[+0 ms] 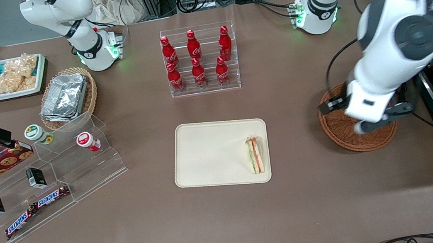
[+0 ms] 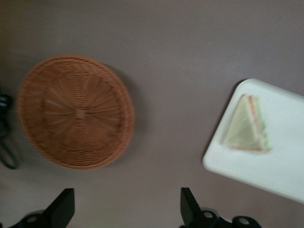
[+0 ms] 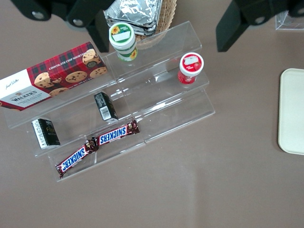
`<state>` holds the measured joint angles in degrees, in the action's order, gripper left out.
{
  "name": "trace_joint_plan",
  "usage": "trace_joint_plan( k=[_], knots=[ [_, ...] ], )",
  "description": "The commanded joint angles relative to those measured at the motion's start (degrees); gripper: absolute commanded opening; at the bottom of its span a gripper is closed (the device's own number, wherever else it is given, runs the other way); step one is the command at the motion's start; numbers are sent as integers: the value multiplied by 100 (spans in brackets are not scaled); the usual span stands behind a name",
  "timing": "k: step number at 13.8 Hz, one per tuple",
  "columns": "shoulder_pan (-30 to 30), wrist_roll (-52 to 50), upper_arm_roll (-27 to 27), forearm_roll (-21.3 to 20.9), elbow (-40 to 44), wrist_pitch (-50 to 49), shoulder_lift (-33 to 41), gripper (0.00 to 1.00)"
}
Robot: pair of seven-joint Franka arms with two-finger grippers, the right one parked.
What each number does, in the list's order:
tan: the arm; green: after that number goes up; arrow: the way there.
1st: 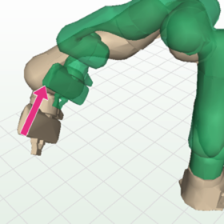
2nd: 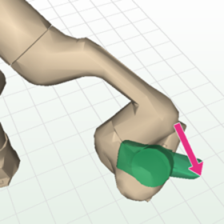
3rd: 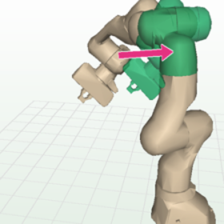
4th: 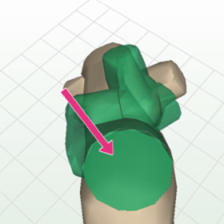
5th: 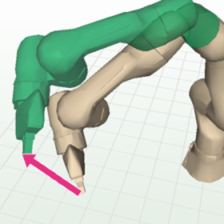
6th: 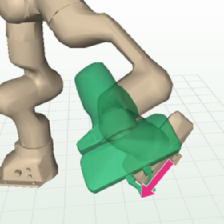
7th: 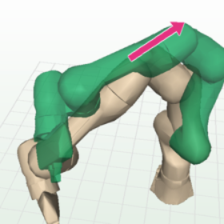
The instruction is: Place sandwich from basket to tray
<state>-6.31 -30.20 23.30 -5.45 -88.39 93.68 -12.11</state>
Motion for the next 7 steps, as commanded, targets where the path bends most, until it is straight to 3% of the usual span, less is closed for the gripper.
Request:
trace_joint_plan(
  k=[1,4,7],
  knots=[
    [-20,1283,-509,193,-284,-472,525,99],
    [-20,2332,-914,175,-65,-930,543,99],
    [-20,2466,-1047,184,409,-948,289,100]
  ],
)
